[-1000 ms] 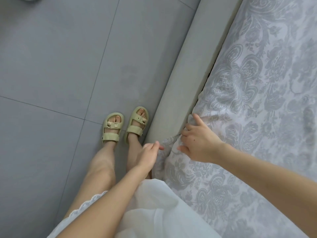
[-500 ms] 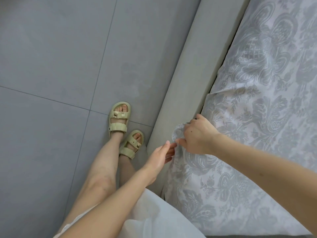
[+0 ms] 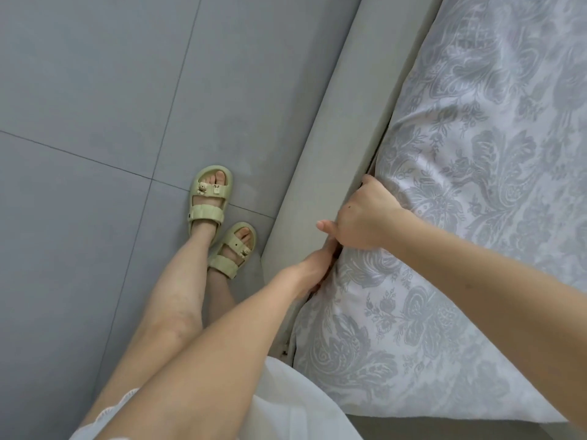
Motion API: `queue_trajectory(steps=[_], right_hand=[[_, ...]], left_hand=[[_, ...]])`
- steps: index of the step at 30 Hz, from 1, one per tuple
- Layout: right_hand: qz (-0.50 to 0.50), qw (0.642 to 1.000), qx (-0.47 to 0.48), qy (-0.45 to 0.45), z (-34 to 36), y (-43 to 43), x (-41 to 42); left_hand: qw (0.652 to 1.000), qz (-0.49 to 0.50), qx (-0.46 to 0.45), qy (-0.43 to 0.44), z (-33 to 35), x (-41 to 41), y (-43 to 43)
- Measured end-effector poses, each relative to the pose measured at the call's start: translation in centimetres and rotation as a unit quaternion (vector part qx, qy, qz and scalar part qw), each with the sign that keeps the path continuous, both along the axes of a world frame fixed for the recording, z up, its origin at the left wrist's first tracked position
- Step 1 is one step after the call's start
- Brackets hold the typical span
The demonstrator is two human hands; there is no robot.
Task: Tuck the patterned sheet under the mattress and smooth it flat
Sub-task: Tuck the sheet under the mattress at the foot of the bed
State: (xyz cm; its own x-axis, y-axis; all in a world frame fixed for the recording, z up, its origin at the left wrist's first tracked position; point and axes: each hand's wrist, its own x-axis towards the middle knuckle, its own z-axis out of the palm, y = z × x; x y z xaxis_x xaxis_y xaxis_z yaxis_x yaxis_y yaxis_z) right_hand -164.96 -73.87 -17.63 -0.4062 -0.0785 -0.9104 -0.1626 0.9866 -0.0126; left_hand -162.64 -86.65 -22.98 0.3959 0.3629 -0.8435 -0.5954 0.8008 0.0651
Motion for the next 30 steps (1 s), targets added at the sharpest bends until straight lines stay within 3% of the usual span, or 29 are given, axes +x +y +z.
queue_trajectory(steps=[4, 8, 11, 14, 17, 20, 22, 27, 30], right_hand=[[0.022, 0.990, 0.044, -0.132, 0.2, -1.5, 0.0], [-0.007, 0.974, 0.085, -0.211, -0.1, -2.1, 0.4], [-0.028, 0.967, 0.112, -0.227, -1.3, -2.4, -0.4], [-0.032, 0.989, 0.062, -0.127, -0.9, -2.5, -0.5], [-0.063, 0.997, 0.022, 0.035, 0.7, -2.4, 0.2], [-0.064, 0.989, -0.018, 0.135, 2.4, -3.8, 1.8], [-0.058, 0.990, -0.033, 0.126, 3.5, -4.8, 3.6], [-0.020, 0.994, -0.024, 0.109, 3.1, -6.7, 7.7], [-0.045, 0.998, -0.001, 0.050, 1.2, -8.1, 7.3]], left_hand=[[0.999, -0.024, -0.004, -0.032, 0.8, 1.6, -1.6], [1.000, 0.016, 0.002, -0.012, 2.1, 1.7, -1.1], [0.999, 0.009, -0.050, 0.017, 1.4, 0.2, -2.1], [0.994, 0.080, -0.057, 0.051, 1.2, -0.2, -4.2], [0.971, 0.125, -0.066, 0.194, 1.3, 1.0, -7.4], [0.986, 0.068, -0.038, 0.144, 2.1, 3.4, -10.4], [0.995, 0.041, -0.023, 0.090, 3.3, 4.8, -10.8], [0.993, 0.039, -0.107, 0.029, 3.3, 6.7, -8.7], [0.998, 0.008, -0.060, 0.003, 2.4, 5.1, -8.7]])
